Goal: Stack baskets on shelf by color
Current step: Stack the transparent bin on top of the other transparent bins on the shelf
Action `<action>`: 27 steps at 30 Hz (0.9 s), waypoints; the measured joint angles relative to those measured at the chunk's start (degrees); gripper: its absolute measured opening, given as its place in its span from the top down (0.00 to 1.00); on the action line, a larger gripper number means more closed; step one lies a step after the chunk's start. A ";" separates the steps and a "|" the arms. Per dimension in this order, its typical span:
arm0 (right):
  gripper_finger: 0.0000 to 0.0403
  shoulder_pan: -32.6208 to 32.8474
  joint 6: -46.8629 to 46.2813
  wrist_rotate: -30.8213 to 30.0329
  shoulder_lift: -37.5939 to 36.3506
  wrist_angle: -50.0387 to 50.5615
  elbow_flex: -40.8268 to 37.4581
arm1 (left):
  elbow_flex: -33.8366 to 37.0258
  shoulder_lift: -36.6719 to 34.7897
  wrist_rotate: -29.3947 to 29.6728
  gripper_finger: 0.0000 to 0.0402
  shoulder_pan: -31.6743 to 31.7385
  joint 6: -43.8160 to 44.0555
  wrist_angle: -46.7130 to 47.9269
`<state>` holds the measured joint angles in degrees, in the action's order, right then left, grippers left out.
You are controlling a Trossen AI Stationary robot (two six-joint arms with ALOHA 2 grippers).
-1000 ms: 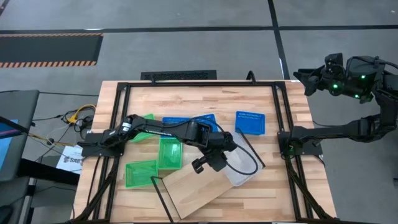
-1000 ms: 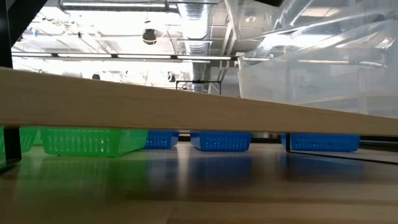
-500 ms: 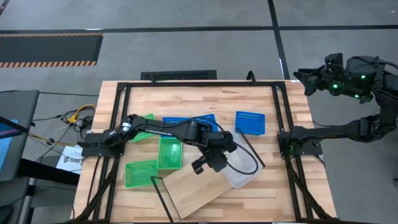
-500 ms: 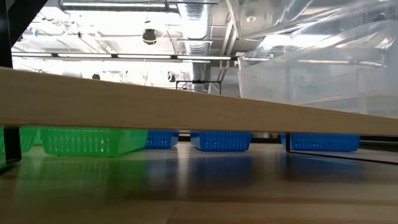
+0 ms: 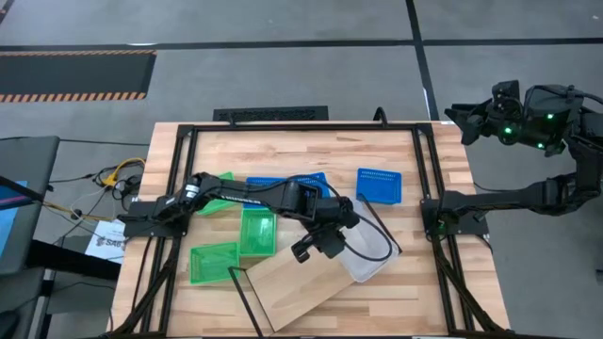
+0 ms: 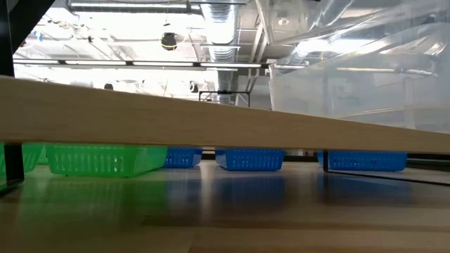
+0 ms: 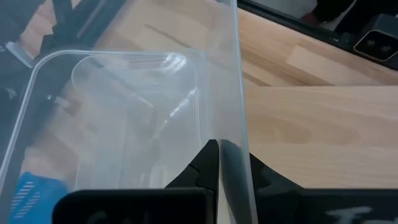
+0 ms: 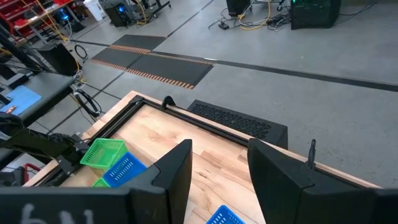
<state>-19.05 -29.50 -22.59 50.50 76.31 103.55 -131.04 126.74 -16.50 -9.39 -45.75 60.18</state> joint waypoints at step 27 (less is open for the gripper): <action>0.56 0.02 1.03 0.00 0.00 0.00 0.00 | 2.80 0.11 -4.16 1.00 0.39 1.28 -1.15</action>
<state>-19.03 -28.47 -22.59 50.50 76.31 103.55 -128.25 126.85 -20.67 -8.99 -44.46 59.04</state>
